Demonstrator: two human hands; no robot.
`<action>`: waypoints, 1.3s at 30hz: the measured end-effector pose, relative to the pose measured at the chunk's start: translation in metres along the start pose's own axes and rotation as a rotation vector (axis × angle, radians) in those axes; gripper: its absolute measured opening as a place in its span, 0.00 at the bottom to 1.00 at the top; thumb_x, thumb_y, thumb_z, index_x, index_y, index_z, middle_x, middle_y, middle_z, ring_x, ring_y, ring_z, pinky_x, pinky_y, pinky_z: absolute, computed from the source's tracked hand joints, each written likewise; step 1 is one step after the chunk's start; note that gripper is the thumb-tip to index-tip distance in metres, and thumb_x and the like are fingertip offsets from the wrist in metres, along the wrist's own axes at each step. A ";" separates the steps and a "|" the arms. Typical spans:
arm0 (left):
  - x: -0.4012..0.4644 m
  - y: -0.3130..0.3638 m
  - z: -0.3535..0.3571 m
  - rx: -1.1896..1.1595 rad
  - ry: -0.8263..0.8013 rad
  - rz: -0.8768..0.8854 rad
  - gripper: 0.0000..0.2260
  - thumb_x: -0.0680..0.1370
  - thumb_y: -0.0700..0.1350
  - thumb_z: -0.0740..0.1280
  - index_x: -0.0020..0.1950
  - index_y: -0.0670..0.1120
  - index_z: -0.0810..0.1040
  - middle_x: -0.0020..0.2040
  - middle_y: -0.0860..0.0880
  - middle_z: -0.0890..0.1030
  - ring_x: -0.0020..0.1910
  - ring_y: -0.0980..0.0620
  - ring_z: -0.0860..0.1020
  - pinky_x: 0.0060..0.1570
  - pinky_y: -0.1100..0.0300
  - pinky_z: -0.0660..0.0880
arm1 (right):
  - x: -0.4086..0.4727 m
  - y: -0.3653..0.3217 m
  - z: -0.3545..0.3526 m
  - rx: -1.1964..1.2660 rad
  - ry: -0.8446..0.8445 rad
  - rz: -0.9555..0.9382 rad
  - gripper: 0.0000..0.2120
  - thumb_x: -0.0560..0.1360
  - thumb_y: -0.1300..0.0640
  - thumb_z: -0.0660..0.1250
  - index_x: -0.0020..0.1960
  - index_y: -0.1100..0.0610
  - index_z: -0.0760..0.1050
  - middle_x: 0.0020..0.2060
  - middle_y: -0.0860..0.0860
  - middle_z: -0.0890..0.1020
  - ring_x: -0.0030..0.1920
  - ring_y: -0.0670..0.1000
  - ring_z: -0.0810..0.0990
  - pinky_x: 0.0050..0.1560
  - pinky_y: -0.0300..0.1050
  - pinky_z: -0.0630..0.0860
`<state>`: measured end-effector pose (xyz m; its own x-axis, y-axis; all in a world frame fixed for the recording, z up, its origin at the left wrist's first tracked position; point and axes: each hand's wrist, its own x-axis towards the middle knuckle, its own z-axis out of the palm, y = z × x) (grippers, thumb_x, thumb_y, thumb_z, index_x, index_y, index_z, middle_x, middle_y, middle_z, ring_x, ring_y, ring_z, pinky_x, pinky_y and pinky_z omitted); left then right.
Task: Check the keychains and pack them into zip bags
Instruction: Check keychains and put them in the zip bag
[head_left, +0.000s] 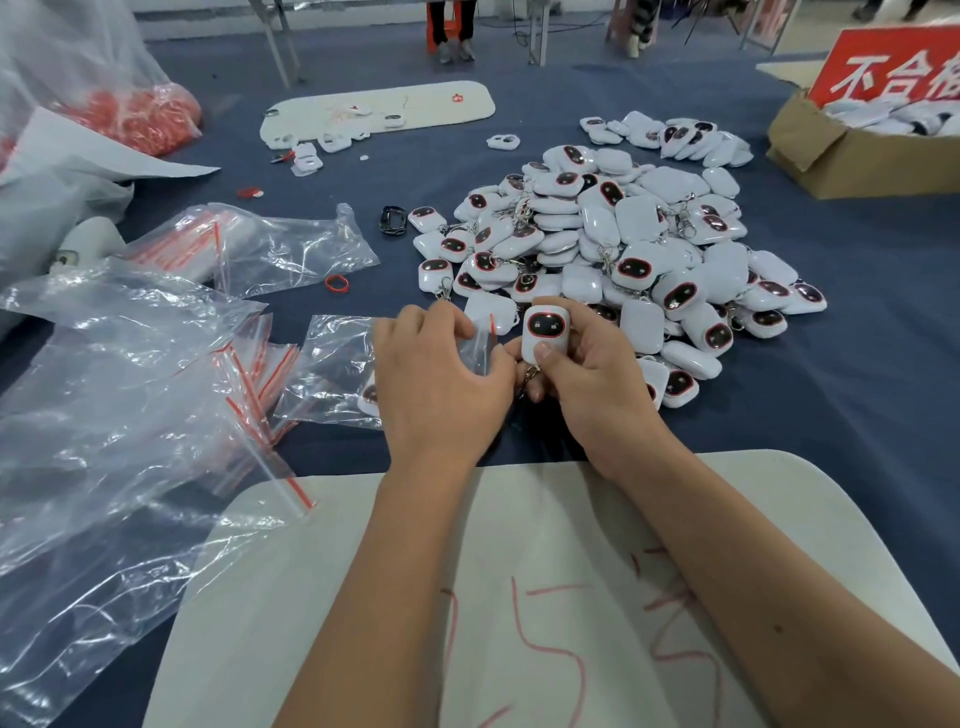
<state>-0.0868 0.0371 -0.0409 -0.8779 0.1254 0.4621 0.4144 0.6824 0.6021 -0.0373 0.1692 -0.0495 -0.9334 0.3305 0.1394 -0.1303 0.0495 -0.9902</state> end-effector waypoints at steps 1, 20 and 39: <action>0.000 -0.001 0.000 0.013 -0.004 -0.004 0.13 0.72 0.55 0.73 0.48 0.48 0.77 0.46 0.51 0.76 0.53 0.46 0.71 0.52 0.58 0.66 | 0.000 0.000 0.000 -0.009 0.012 0.005 0.15 0.82 0.72 0.57 0.58 0.57 0.76 0.46 0.64 0.84 0.32 0.50 0.76 0.37 0.43 0.75; 0.003 -0.005 -0.002 0.203 -0.067 -0.143 0.09 0.75 0.52 0.69 0.37 0.51 0.77 0.45 0.52 0.71 0.56 0.44 0.67 0.53 0.56 0.60 | -0.001 -0.001 -0.001 0.023 0.178 0.062 0.09 0.83 0.64 0.66 0.62 0.59 0.75 0.37 0.55 0.85 0.28 0.47 0.78 0.34 0.40 0.77; 0.000 0.008 -0.007 -0.127 -0.014 0.132 0.11 0.74 0.41 0.72 0.34 0.46 0.74 0.41 0.53 0.72 0.46 0.49 0.68 0.47 0.69 0.64 | -0.009 -0.001 0.006 -0.455 0.276 -0.161 0.10 0.77 0.49 0.76 0.46 0.51 0.76 0.27 0.48 0.81 0.30 0.47 0.79 0.38 0.46 0.77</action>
<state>-0.0819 0.0372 -0.0317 -0.8165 0.2183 0.5345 0.5528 0.5628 0.6146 -0.0308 0.1603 -0.0497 -0.7837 0.5168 0.3447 -0.0492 0.5015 -0.8637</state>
